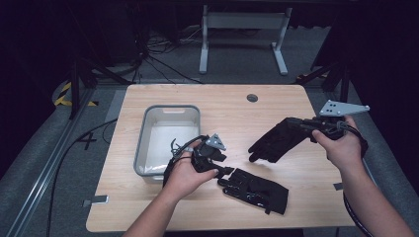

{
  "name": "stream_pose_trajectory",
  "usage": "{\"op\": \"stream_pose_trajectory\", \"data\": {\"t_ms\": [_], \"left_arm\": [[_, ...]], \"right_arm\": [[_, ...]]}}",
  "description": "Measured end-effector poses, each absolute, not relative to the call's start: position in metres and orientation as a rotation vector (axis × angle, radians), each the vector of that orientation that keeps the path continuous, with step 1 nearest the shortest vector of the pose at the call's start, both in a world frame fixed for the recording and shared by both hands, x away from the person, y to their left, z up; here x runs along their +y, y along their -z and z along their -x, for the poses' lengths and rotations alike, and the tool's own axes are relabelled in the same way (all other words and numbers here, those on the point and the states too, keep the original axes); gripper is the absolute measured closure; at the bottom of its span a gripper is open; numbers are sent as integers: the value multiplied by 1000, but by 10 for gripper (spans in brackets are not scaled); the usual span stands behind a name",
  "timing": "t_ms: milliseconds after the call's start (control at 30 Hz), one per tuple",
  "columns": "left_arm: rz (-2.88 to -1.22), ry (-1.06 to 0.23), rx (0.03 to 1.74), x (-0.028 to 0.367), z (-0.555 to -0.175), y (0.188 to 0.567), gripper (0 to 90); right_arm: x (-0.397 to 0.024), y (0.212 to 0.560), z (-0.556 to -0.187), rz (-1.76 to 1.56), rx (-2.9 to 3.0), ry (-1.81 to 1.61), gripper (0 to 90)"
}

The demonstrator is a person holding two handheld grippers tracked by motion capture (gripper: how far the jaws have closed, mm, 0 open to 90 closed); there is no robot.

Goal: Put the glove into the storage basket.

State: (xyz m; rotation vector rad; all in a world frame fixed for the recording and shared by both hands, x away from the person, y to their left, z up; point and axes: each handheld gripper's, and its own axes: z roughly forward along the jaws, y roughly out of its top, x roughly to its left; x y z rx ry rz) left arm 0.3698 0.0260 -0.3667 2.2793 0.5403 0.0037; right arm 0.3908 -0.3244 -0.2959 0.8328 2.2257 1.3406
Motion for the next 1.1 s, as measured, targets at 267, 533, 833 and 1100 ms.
{"op": "stream_pose_trajectory", "data": {"t_ms": [267,533,833,1100], "left_arm": [[-2247,-28,547,40,-367,358,492],[-2224,-50,588,59,-364,354,494],[-2221,-55,603,65,-360,354,494],[-2220,-17,612,63,-365,360,488]], "right_arm": [[-303,289,-382,-761,2216,-1412,871],[-271,295,-375,-658,2256,-1487,871],[-260,318,-360,-533,2321,-1535,868],[-288,341,-349,-511,2379,-1599,863]]}}
